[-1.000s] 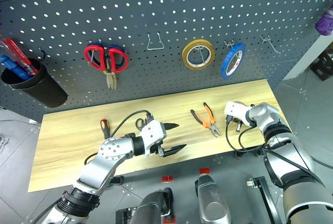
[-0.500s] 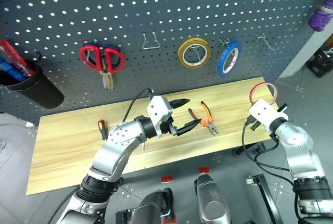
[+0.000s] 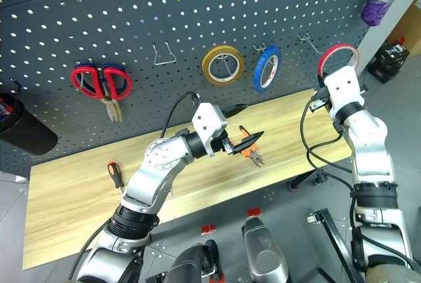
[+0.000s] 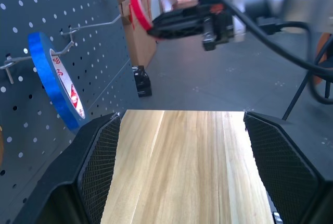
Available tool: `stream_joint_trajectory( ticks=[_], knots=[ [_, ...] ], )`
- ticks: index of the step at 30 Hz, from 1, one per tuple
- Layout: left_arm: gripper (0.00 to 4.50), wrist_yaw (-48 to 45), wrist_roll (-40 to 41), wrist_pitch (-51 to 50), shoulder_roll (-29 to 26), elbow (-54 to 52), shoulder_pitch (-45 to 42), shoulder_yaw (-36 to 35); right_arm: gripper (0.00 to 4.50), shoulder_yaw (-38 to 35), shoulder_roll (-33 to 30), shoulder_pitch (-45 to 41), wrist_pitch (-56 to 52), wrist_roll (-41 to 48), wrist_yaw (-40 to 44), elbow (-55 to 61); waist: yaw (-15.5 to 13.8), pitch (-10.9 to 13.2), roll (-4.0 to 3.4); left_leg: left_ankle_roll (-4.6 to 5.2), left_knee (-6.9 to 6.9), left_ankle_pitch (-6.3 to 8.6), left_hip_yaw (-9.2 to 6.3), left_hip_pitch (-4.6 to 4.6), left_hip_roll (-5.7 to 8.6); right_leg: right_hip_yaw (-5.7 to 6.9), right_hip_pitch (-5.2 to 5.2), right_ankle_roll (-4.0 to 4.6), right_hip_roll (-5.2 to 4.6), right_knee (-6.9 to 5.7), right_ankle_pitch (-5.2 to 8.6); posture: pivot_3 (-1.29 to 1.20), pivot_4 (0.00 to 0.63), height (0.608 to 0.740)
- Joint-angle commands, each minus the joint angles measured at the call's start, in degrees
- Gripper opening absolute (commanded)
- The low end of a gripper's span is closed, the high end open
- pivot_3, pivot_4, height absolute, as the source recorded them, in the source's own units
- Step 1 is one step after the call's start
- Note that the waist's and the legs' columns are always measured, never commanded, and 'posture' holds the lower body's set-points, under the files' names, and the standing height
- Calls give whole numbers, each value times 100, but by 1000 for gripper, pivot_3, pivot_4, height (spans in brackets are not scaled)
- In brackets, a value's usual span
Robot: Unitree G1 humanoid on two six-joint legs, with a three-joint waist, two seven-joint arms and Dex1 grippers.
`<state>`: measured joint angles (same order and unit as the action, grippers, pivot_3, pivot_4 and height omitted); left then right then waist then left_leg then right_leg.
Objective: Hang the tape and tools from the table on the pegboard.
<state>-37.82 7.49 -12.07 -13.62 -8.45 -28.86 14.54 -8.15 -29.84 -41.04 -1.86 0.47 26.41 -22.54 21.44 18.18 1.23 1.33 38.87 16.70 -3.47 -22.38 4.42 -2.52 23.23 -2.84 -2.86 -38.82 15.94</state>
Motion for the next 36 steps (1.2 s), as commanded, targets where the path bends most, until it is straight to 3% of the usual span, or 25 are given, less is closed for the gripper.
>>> stream_joint_trajectory(
  ticks=[1,6,11,14,20,25,30,36],
  knots=[
    [3997,68,-27,85,-21,-123,7,-76,24,-62,31,-858,473,339,441,-1101,48,0,0,2,1,1,5,1,0,-3,0,-2,0,1,-1,-470,317,740],
    [3997,127,-62,79,-101,-94,41,-127,24,-24,152,-2012,849,400,820,-2949,88,0,0,4,-7,2,7,1,-3,-4,1,-2,1,9,-2,-452,316,740],
    [3997,180,-105,47,-206,-135,153,-172,24,-40,255,-2421,798,391,845,-3841,70,-1,-1,6,-6,3,9,-4,-2,-6,1,-2,-1,15,-2,-426,310,740],
    [3997,236,-125,9,-280,-183,261,-258,819,73,297,-2302,917,257,727,-3802,63,0,-1,6,-5,3,10,-5,-1,-7,3,-2,-2,15,-2,-419,308,740],
    [3997,311,-144,-54,-702,-356,780,-545,2828,599,306,-918,567,-192,475,-2026,34,-2,-3,5,-5,4,8,-4,-6,-4,7,-3,-1,9,-3,-424,309,740],
    [3997,243,-153,-1,-1398,-367,1643,-1089,4486,901,635,1285,-1491,-66,252,1602,-11,-4,-11,2,-10,4,10,-15,-14,-8,33,-3,3,-8,-3,-424,311,740],
    [3997,216,-230,127,-1867,-199,2245,-1483,4486,1458,1220,1894,-3667,-387,-350,3194,-82,-4,-13,5,5,3,16,-32,-10,-21,59,-1,-4,-11,-24,-421,315,740],
    [3997,204,-213,225,-2086,-108,2551,-1728,4486,2111,1632,1325,-5007,-476,-450,2964,-224,-4,-13,2,-1,2,14,-56,-10,-13,94,2,-6,-11,-26,-413,308,740]
  ],
)
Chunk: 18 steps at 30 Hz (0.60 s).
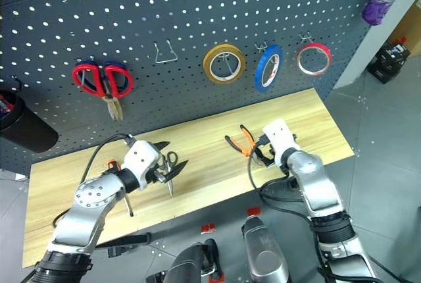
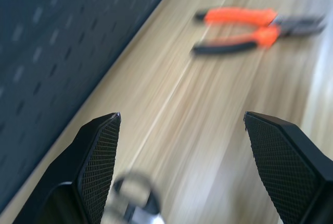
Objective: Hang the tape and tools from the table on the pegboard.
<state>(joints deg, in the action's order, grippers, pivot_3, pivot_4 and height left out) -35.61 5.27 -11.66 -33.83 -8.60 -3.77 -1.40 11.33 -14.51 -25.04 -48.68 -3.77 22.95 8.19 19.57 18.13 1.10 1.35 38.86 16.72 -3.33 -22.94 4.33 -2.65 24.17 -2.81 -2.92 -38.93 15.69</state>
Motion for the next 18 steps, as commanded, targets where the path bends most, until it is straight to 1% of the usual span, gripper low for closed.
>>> stream_joint_trajectory(
  ticks=[1,6,9,18],
  knots=[
    [3997,-22,13,185,-66,-89,36,-134,4486,198,171,-393,-382,-69,-165,-314,-56,0,0,0,-1,0,1,-1,1,2,2,0,-1,1,0,-414,307,740],
    [3997,-19,-2,179,-33,-72,-39,-72,4486,237,446,-992,-92,-119,-395,-1513,-88,0,0,1,0,1,3,0,4,4,1,3,-5,2,-2,-408,301,740],
    [3997,-21,-12,170,17,-98,-86,9,4486,278,639,-1423,202,-137,-401,-2448,-67,0,0,1,-1,1,5,0,4,7,2,3,-4,1,-2,-399,299,740],
    [3997,-21,-18,146,78,-119,-174,123,4486,289,970,-2253,961,-224,-356,-4333,-28,0,0,1,0,0,10,2,2,11,3,4,-4,-5,-3,-382,300,740]
  ],
)
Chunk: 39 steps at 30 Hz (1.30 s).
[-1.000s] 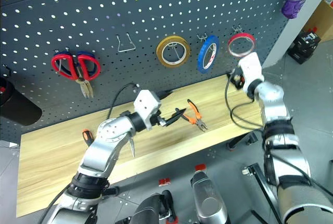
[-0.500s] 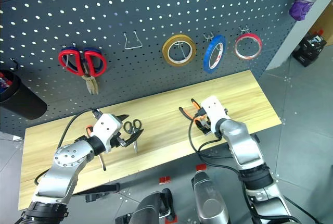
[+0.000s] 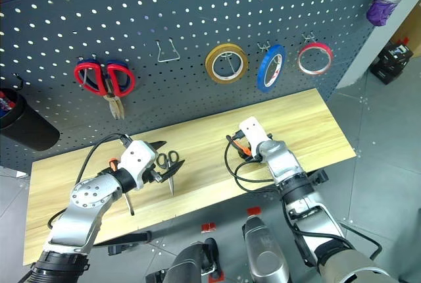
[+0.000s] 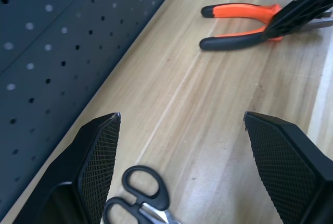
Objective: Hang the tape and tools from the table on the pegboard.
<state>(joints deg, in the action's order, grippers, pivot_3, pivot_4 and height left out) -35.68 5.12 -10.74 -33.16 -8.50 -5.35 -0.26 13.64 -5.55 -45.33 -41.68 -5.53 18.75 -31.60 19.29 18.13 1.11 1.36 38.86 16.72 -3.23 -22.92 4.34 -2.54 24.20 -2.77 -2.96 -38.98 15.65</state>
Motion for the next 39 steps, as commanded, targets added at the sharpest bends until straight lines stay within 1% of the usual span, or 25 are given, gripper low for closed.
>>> stream_joint_trajectory(
  ticks=[1,7,17,20,21,24,26,28,31,33,37,39],
  knots=[
    [3997,-12,-6,54,19,-126,-26,17,4486,86,89,-289,327,-77,79,-526,0,0,0,0,0,0,0,0,1,-1,0,0,0,0,0,-380,300,740],
    [3997,-1,-23,74,72,-99,-60,38,4486,67,119,-548,585,-142,51,-1199,0,-1,0,-1,2,-1,1,0,0,1,0,1,0,-1,-1,-374,295,740],
    [3997,7,-48,120,150,-43,-75,90,4486,193,24,-526,806,-296,144,-1513,-6,-8,1,-2,5,-2,3,2,1,0,-2,1,0,-3,-1,-385,292,740],
    [3997,21,-67,126,181,-32,-91,118,3933,102,94,-619,872,-263,154,-1703,-4,-10,2,-2,6,-2,3,3,1,1,-3,1,0,-3,-2,-383,291,740],
    [3997,30,-70,136,195,-29,-90,115,3668,26,130,-662,846,-210,151,-1799,-2,-11,2,-2,6,-1,3,3,0,1,-4,1,0,-3,-2,-383,291,740],
    [3997,61,-74,170,233,-27,-56,93,2685,-127,186,-749,858,-132,125,-2055,4,-16,3,-3,6,-2,3,4,0,1,-4,1,0,-4,-2,-381,290,740],
    [3997,93,-42,188,266,-42,-10,43,2656,-224,207,-763,885,-93,94,-2110,2,-26,10,-3,6,-2,3,4,0,2,-5,1,0,-4,-2,-375,291,740],
    [3997,95,226,140,360,-106,103,-168,2656,-368,204,-705,922,-33,-18,-1839,-1,-28,11,-3,7,-2,3,4,1,1,-6,1,0,-3,-2,-375,291,740],
    [3997,18,580,53,434,-249,306,-436,2656,-465,154,-474,1044,28,-62,-1141,-13,-27,10,-3,7,-2,3,3,0,2,-3,1,-1,-4,-2,-374,292,740],
    [3997,-40,748,1,403,-394,504,-581,2656,-440,103,-168,932,103,70,-310,-20,-26,9,-4,5,-2,1,0,-2,4,1,1,0,-4,-2,-375,295,740],
    [3997,10,1020,-128,398,-751,914,-883,2656,-399,39,619,381,374,336,1852,-26,-26,9,-3,5,-1,3,-4,-3,1,5,1,0,-2,-2,-361,294,740],
    [3997,78,1164,-241,436,-957,1068,-996,2656,-312,36,952,390,435,360,2825,-61,-26,8,-2,5,-1,3,-6,-3,2,8,1,0,-2,-2,-351,295,740]
  ],
)
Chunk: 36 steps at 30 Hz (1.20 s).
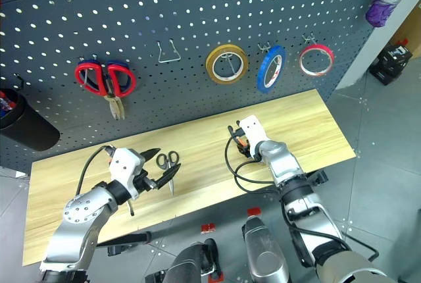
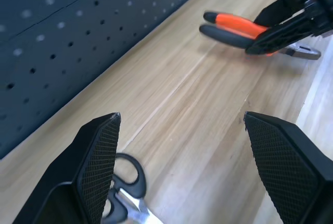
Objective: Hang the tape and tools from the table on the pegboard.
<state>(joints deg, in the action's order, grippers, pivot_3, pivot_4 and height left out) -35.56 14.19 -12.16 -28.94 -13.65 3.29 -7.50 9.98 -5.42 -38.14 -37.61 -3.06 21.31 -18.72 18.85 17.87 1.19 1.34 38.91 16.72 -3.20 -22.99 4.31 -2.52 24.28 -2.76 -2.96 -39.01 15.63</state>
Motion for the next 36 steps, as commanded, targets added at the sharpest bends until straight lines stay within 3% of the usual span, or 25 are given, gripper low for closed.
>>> stream_joint_trajectory(
  ticks=[1,5,9,15,24,30,36],
  knots=[
    [3997,117,339,-170,43,-566,267,-332,2656,35,132,397,23,319,93,2015,-26,0,0,1,-1,1,-1,1,0,-1,0,0,0,-1,0,-347,295,740],
    [3997,382,664,-515,158,-1119,392,-562,2656,82,741,661,552,418,-409,3273,-102,0,0,0,-1,0,-1,4,-2,-1,1,0,1,-4,0,-320,299,740],
    [3997,671,1387,-1237,188,-1721,252,-887,2656,133,1355,209,1343,392,-801,3319,-201,0,1,-4,0,-2,-3,6,-2,1,1,1,2,-5,-1,-294,303,740],
    [3997,888,2172,-2328,-327,-2298,-365,-1090,2656,-278,1697,-1647,3283,449,-1328,1391,-433,2,2,-17,3,-10,-4,10,-1,9,2,5,2,-5,-3,-249,307,740],
    [3997,1309,2283,-2756,-469,-2485,-1134,-937,2656,-829,1606,-3484,5356,543,-1662,-1781,-475,3,3,-35,-4,-20,-2,8,-1,23,9,27,2,-4,-16,-203,307,740],
    [3997,1315,2126,-2653,-452,-2420,-1114,-805,2656,-870,1584,-3732,6217,307,-1955,-3404,-489,3,3,-35,0,-20,7,10,-1,22,8,28,0,-1,-17,-190,306,740],
    [3997,1317,1978,-2510,-399,-2301,-1108,-752,2656,-677,1507,-3328,6580,-75,-2138,-3924,-634,4,3,-51,-1,-48,5,18,-13,30,6,52,7,-11,-39,-192,307,740]
  ],
)
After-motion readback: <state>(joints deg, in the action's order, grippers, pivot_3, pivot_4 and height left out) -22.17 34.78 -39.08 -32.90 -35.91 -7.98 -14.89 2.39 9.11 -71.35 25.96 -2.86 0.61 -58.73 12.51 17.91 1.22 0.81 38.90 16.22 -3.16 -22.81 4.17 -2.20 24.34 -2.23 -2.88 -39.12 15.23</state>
